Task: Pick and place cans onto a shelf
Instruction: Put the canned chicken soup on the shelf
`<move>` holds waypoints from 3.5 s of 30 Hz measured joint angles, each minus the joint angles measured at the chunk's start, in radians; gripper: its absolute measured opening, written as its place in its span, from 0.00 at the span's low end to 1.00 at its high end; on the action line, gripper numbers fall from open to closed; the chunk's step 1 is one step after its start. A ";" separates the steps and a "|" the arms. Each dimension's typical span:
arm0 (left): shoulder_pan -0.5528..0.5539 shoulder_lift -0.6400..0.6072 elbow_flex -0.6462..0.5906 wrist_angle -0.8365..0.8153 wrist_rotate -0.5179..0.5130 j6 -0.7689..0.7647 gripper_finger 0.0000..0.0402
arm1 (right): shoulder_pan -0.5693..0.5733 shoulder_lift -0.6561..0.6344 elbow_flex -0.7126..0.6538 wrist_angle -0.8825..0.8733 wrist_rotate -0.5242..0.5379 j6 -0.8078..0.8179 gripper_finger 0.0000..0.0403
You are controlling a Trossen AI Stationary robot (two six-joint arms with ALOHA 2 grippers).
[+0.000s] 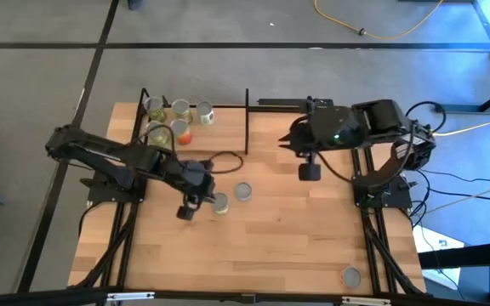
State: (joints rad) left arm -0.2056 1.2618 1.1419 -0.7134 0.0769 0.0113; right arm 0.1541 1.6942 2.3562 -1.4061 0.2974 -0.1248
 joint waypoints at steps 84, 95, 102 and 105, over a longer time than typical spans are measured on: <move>0.115 0.399 0.448 -0.504 -0.505 -0.205 0.00 | -0.004 -0.039 -0.001 -0.126 0.103 0.038 0.15; 0.392 0.399 0.380 -0.503 -0.467 -0.270 0.00 | -0.004 -0.039 -0.001 -0.146 0.103 0.038 0.15; 0.506 0.399 0.281 -0.396 -0.409 -0.218 0.00 | -0.004 -0.039 -0.001 -0.145 0.103 0.038 0.15; 0.528 0.399 0.261 -0.318 -0.361 -0.182 0.00 | -0.003 -0.039 -0.001 -0.145 0.103 0.038 0.15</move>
State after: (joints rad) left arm 0.3226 1.6611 1.4026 -1.0312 -0.2842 -0.1704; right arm 0.1507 1.6554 2.3554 -1.5511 0.4000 -0.0868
